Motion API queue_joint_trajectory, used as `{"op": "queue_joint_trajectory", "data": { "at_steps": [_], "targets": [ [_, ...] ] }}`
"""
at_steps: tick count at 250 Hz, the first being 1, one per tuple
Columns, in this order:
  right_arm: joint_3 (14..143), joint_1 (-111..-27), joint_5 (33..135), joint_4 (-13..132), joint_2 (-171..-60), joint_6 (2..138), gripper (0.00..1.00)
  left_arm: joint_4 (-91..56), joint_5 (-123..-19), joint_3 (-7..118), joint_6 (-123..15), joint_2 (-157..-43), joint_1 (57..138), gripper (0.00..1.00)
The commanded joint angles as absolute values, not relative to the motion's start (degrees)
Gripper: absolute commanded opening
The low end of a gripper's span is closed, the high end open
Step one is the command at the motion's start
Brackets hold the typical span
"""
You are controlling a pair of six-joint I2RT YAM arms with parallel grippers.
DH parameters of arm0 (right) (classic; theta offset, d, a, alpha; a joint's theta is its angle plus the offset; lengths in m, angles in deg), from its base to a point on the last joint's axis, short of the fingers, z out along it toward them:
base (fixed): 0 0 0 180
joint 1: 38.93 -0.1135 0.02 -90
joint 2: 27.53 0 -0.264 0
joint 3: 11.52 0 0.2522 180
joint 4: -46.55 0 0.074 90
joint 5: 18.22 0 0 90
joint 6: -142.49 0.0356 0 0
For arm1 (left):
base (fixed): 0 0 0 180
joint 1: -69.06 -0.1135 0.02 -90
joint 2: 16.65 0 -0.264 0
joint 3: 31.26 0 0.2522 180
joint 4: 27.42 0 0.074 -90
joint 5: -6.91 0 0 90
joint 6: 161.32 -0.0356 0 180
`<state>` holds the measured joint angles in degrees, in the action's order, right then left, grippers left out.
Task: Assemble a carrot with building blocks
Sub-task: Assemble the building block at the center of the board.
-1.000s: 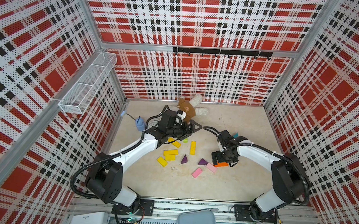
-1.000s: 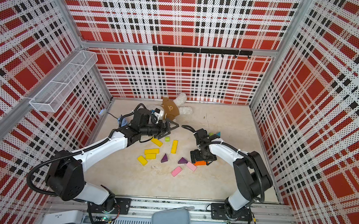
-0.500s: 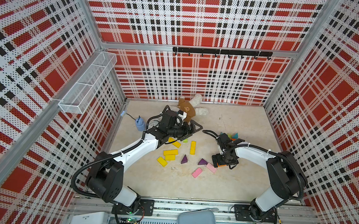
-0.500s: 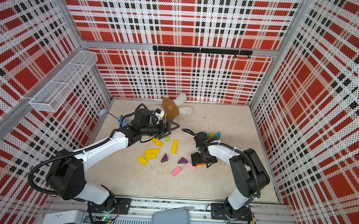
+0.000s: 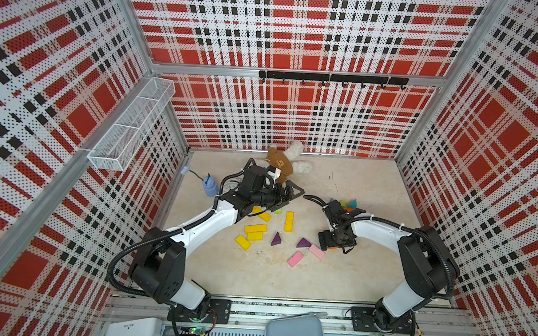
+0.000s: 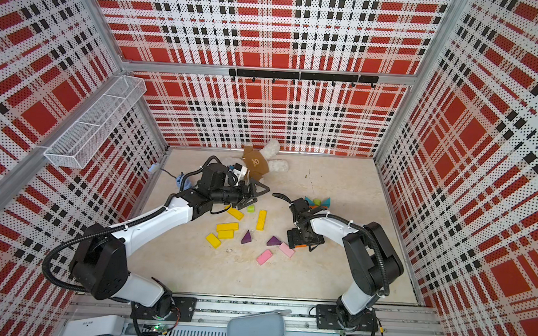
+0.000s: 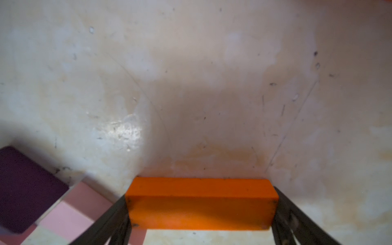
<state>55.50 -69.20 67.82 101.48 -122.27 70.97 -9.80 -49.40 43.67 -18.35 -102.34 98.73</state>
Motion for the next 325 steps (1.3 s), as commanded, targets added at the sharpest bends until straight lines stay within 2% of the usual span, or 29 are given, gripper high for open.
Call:
{"op": "queue_joint_trajectory", "data": {
  "at_steps": [1, 69, 136, 325],
  "targets": [
    [58.3, -67.02, 63.49, 101.51, -122.19, 70.59, 0.87, -11.42, -48.65, 43.28, -17.71, -102.97, 99.09, 1.0],
    [65.28, -57.94, 64.58, 100.73, -125.1, 65.63, 0.88, -11.93, -48.22, 43.23, -17.71, -102.97, 99.52, 1.0],
    [66.64, -53.68, 69.03, 99.61, -127.7, 62.71, 0.88, -12.96, -45.07, 44.33, -18.32, -105.96, 104.54, 1.0],
    [67.53, -52.29, 68.8, 97.71, -132.31, 61.73, 0.89, -14.01, -44.09, 44.18, -17.71, -106.69, 105.22, 1.0]
  ]
}}
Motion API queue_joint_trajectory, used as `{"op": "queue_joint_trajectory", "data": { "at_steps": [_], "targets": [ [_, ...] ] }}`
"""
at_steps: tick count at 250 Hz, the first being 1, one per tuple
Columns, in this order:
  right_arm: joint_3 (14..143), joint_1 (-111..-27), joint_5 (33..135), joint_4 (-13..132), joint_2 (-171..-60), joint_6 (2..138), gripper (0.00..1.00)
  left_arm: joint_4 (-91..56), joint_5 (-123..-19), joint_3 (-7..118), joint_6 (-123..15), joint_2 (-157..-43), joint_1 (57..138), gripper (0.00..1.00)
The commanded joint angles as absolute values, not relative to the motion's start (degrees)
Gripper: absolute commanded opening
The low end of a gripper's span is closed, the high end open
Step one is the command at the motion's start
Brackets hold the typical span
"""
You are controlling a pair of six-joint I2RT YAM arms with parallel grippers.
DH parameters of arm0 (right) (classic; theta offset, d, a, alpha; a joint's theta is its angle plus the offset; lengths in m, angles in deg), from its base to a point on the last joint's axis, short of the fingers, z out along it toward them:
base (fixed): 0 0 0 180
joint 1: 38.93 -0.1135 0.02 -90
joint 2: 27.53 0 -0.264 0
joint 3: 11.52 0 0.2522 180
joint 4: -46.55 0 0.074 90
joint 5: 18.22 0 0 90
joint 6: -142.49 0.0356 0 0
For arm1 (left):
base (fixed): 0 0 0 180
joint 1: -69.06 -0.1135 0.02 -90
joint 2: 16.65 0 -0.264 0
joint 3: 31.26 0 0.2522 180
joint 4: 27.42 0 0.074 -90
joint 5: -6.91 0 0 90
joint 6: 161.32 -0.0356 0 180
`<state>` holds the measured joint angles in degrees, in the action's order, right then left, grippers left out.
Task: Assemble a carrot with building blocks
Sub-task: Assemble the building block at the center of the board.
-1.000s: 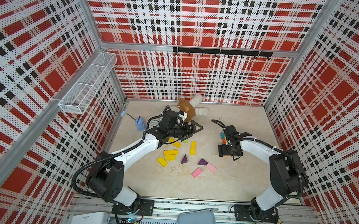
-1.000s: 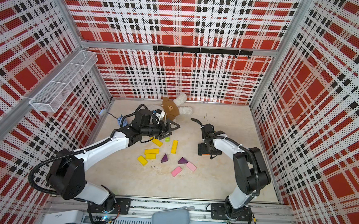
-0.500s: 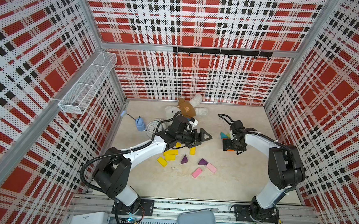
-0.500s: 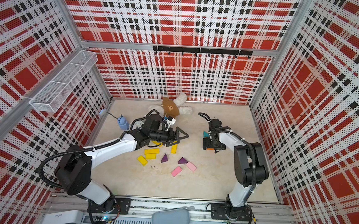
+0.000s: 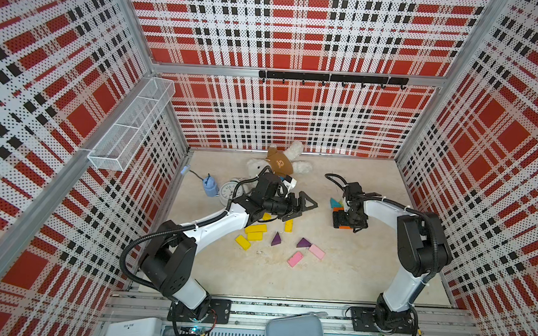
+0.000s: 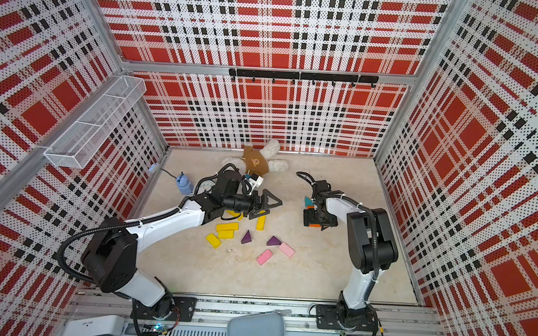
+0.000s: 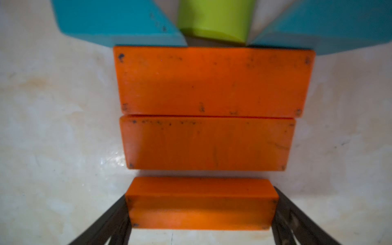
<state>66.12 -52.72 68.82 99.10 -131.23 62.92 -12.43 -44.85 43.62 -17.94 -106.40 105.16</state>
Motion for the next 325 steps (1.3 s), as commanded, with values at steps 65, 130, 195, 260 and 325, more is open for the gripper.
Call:
{"op": "queue_joint_trajectory", "data": {
  "at_steps": [65, 130, 195, 260, 325],
  "targets": [
    [68.04, -52.1, 69.05, 97.33, -132.91, 61.34, 0.91, -14.28, -43.67, 44.15, -17.62, -107.14, 105.25, 1.0],
    [68.55, -52.03, 69.0, 97.7, -133.25, 61.14, 0.93, -14.45, -43.87, 44.02, -17.67, -107.1, 105.27, 1.0],
    [68.34, -52.03, 68.76, 97.93, -132.24, 61.25, 1.0, -14.45, -43.65, 44.03, -17.7, -106.99, 105.39, 1.0],
    [67.22, -52.12, 68.61, 99.07, -127.74, 62.75, 1.0, -14.63, -43.63, 44.07, -17.64, -106.82, 105.6, 1.0],
    [62.87, -52.12, 65.2, 101.51, -119.89, 68.57, 0.92, -14.77, -43.43, 44.03, -17.62, -106.89, 105.68, 1.0]
  ]
}}
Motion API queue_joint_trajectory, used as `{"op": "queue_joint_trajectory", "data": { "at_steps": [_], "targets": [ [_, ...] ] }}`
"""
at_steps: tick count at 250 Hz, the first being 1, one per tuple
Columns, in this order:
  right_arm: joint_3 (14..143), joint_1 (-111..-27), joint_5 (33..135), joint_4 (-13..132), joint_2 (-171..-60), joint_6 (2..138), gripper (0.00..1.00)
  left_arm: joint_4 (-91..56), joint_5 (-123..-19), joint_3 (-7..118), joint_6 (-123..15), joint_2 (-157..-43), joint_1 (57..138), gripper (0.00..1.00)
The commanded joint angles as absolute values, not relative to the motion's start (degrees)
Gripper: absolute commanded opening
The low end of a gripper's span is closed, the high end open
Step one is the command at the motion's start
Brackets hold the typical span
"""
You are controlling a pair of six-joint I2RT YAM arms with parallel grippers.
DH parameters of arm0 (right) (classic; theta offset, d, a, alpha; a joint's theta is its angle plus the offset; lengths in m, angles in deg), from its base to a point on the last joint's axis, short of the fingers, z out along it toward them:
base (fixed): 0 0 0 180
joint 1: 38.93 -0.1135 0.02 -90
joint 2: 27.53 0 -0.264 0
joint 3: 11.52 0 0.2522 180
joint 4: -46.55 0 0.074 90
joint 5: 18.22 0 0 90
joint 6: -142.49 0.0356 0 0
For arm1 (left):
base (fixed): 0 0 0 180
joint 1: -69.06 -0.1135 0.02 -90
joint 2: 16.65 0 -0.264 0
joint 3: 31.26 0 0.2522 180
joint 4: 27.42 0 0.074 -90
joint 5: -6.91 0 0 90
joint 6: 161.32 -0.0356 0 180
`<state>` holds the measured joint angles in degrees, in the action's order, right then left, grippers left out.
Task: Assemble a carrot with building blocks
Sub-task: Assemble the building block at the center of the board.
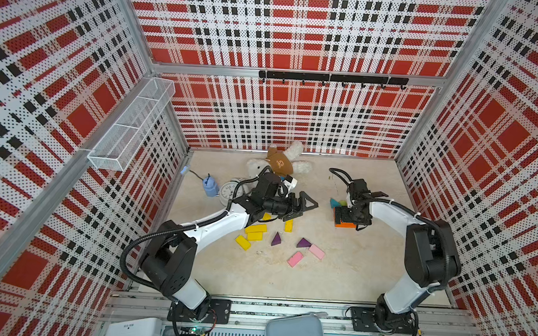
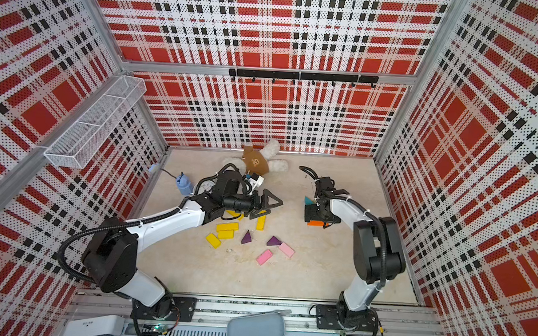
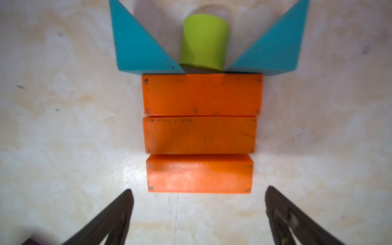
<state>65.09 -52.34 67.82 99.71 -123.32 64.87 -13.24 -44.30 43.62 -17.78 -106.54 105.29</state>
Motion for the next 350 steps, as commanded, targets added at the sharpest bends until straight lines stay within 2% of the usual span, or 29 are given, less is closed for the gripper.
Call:
{"op": "queue_joint_trajectory", "data": {
  "at_steps": [1, 34, 68, 145, 350],
  "targets": [
    [62.74, -52.12, 65.2, 101.57, -119.76, 68.61, 0.91, -14.79, -43.44, 44.02, -17.62, -106.86, 105.69, 1.0],
    [59.48, -52.05, 63.95, 101.99, -117.81, 70.97, 0.82, -14.81, -43.69, 43.94, -17.71, -106.56, 105.79, 1.0],
    [57.19, -52.05, 64.97, 100.6, -118.52, 71.72, 0.78, -14.89, -43.63, 43.94, -17.71, -106.56, 105.86, 1.0],
    [58.79, -51.3, 60.38, 99.6, -122.99, 72.17, 0.8, -14.89, -43.63, 43.98, -17.71, -106.21, 105.98, 1.0],
    [60.67, -49.0, 60.84, 97.75, -125.25, 70.41, 0.83, -15.05, -43.19, 44.02, -17.62, -107.2, 106.0, 1.0]
  ]
}}
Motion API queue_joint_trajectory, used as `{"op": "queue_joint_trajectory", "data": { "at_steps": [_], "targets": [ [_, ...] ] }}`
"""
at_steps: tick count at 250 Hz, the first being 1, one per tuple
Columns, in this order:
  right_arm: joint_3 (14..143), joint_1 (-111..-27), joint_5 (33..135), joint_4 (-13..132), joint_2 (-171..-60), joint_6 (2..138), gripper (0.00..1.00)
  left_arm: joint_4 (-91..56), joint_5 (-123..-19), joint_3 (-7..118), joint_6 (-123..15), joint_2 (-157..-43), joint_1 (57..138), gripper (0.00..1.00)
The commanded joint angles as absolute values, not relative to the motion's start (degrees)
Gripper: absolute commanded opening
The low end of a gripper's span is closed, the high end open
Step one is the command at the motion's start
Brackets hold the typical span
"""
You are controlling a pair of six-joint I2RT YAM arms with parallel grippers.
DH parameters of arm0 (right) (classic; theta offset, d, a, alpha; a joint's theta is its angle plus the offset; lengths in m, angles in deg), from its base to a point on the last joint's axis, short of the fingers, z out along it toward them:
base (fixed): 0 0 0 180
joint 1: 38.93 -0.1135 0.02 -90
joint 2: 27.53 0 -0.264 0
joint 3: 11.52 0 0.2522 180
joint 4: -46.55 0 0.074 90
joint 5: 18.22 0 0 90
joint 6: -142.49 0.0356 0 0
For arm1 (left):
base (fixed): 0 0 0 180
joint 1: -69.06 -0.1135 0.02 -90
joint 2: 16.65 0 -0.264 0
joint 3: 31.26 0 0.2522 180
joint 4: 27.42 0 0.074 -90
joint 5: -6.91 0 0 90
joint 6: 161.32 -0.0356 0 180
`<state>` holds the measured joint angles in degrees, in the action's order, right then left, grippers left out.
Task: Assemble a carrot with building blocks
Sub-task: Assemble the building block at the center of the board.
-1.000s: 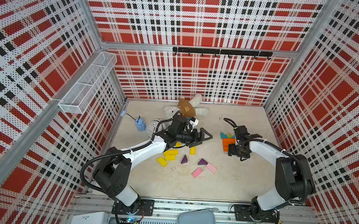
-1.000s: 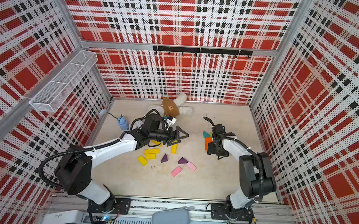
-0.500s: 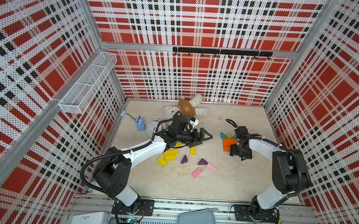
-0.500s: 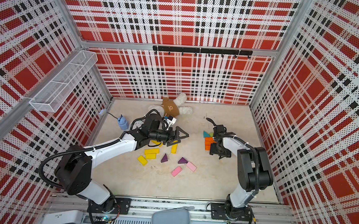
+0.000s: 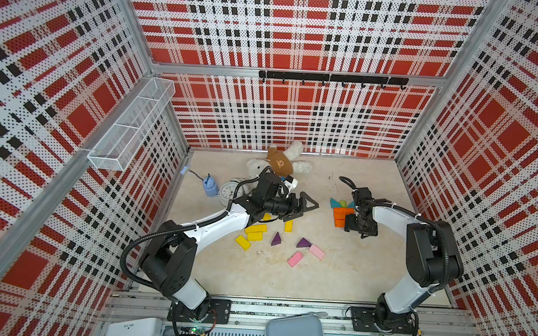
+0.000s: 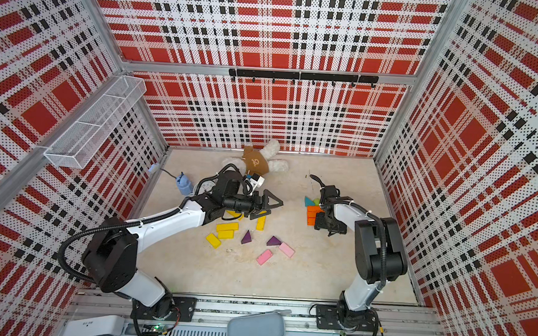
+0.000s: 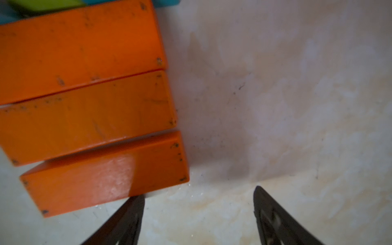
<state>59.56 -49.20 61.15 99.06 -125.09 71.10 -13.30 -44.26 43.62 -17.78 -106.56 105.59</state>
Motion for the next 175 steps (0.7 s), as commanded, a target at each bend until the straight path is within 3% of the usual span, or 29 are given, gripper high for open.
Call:
{"op": "queue_joint_trajectory", "data": {
  "at_steps": [1, 83, 128, 175],
  "targets": [
    [60.72, -49.02, 60.78, 97.8, -125.21, 70.41, 0.83, -15.06, -43.19, 44.02, -17.58, -107.19, 106.03, 0.99],
    [60.86, -48.78, 62.25, 98.61, -124.58, 70.18, 0.84, -15.07, -43.52, 43.96, -17.71, -106.78, 106.14, 1.0],
    [58.59, -49.03, 65.91, 99.56, -118.94, 71.32, 0.83, -15.16, -43.65, 44.05, -17.97, -106.61, 106.09, 1.0],
    [56.98, -56.28, 64.87, 102.79, -111.04, 75.23, 0.83, -15.07, -45.21, 43.45, -17.71, -105.51, 103.29, 1.0]
  ]
}}
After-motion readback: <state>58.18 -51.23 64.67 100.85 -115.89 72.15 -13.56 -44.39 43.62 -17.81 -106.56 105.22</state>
